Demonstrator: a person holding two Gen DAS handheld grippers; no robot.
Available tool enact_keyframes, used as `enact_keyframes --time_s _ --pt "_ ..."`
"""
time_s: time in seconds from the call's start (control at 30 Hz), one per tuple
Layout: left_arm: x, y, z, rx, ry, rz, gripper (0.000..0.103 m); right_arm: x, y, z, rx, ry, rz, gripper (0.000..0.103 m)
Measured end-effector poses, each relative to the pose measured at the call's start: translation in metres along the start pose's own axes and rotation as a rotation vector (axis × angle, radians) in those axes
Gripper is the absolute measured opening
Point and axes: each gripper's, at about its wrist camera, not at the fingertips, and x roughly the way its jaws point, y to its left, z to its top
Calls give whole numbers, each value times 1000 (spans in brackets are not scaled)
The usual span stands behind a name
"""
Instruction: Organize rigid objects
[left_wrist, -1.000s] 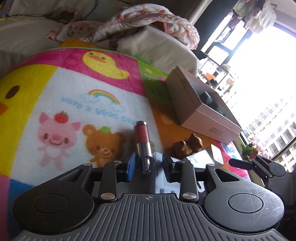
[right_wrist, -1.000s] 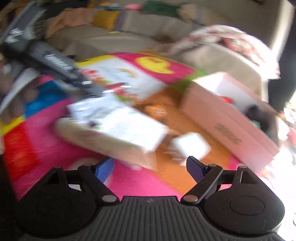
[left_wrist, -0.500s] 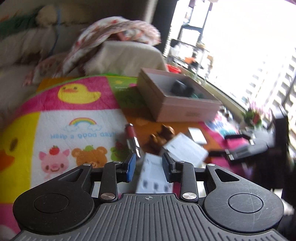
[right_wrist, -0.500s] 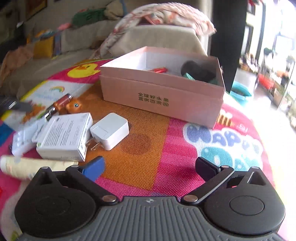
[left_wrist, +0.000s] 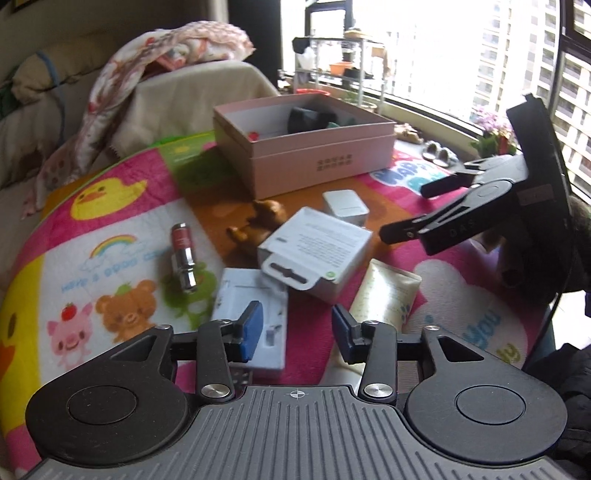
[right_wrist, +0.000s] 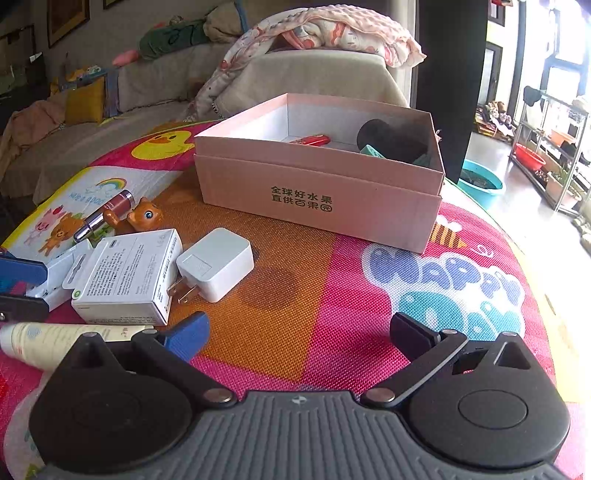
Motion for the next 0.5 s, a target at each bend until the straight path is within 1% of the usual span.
enact_keyframes --time_s 0.1,0.13,0.2,0.27,0.3,0.37,0.47,0.5 --pt "-1 1 5 -5 -1 -35 46 0 0 0 0 0 0 103" --pt "-2 5 8 -13 -13 -32 46 0 0 0 0 0 0 103" --pt "-3 19 17 -61 -56 32 46 0 0 0 0 0 0 103" --pt "2 41 27 -152 -85 95 44 0 0 0 -1 0 -1 103" --pt "8 53 31 -202 -92 115 44 0 0 0 0 0 0 103" --pt "24 73 36 -278 -83 142 43 0 0 0 0 0 0 103" --pt "50 91 37 -333 -38 182 43 0 0 0 0 0 0 103" --pt "56 95 37 -346 -25 182 43 0 0 0 0 0 1 103"
